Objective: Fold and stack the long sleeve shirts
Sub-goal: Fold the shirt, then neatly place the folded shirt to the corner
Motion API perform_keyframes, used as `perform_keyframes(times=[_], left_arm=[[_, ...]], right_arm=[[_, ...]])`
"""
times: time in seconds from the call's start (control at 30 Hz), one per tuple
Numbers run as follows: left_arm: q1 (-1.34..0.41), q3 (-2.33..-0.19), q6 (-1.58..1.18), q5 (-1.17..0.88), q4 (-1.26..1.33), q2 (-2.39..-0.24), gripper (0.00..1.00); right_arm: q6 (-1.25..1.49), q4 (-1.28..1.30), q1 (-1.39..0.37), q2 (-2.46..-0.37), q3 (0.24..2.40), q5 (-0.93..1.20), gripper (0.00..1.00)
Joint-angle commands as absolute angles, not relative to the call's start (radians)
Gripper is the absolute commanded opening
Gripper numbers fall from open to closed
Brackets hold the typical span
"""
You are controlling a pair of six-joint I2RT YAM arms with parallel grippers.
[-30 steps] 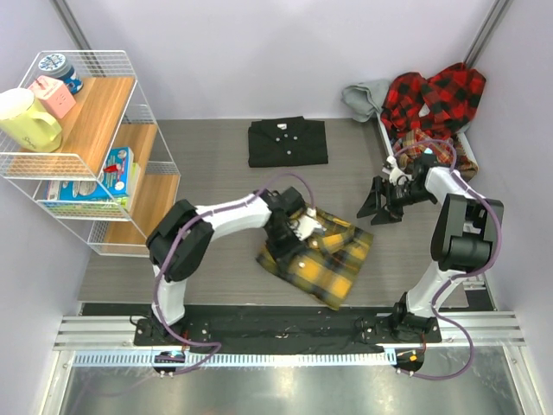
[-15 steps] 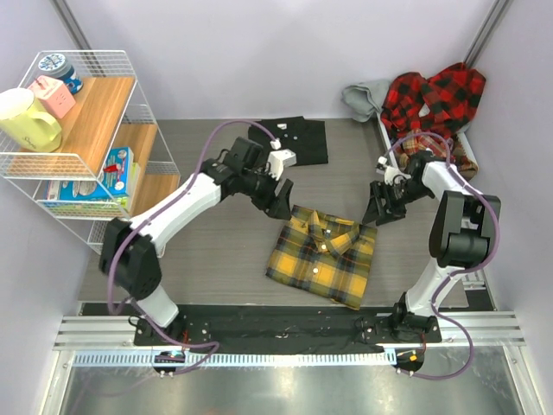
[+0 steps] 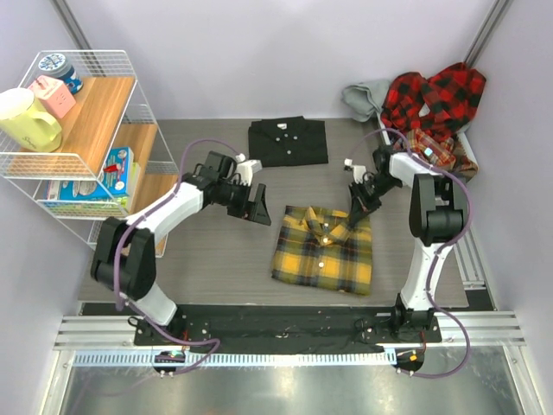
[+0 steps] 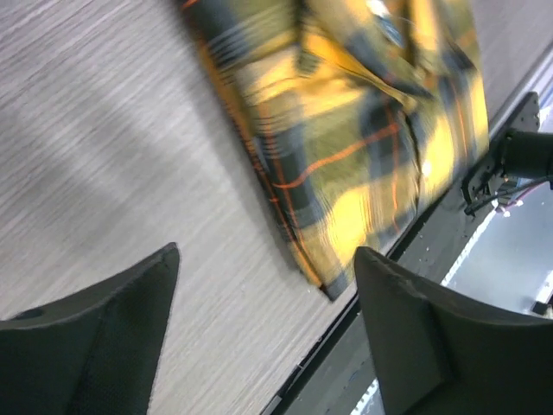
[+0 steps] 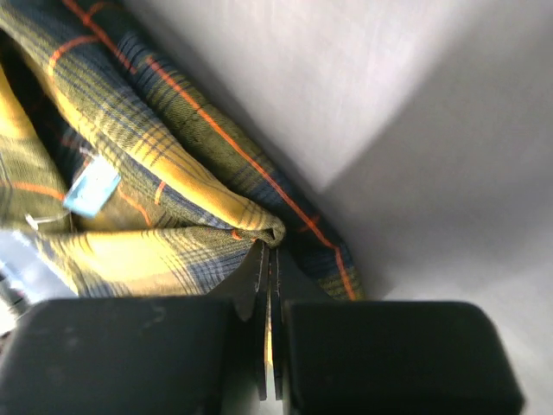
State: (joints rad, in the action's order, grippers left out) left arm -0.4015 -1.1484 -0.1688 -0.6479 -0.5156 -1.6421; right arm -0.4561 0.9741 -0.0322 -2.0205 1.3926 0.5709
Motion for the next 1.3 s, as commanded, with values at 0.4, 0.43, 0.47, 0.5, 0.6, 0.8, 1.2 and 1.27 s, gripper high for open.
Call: perform_keyframes(times=[0.4,0.43,0.47,0.5,0.6,0.8,1.2,1.27], left_arm=[[-0.396,-1.147,-0.180,-0.507,-0.476,-1.374,1.00],[-0.393,-1.161,-0.196,-0.599,-0.483,-1.408,1.00],[-0.394,-1.138,-0.240,-0.604,-0.470,-1.413,1.00],[-0.394,-1.100,-0.359,-0.609,-0.368,-1.407,1.00],[-0.406,-0.910,-0.567,-0.614,-0.134,-1.374,0.92],[-0.506,-0.740,-0.833,-0.551,0.213,-1.531,0.81],[-0.558,-0.733,-0.953,-0.393,0.278,-1.750,0.52],[-0.516,-0.747,-0.918,-0.396,0.233,-1.750,0.41]], right_arm=[[-0.502,0.960,-0.110,-1.876,1.776,0.390,0.64],[-0.499,0.969,-0.112,-1.858,1.766,0.396,0.64],[-0.485,0.985,-0.109,-1.853,1.752,0.402,0.65],[-0.482,0.991,-0.094,-1.848,1.708,0.411,0.65],[-0.473,0.996,-0.045,-1.864,1.613,0.466,0.67],[-0.476,1.060,0.113,-1.962,1.559,0.558,0.69],[-0.448,0.924,0.137,-1.937,1.276,0.591,0.69],[-0.425,0.905,0.115,-1.937,1.256,0.607,0.57]])
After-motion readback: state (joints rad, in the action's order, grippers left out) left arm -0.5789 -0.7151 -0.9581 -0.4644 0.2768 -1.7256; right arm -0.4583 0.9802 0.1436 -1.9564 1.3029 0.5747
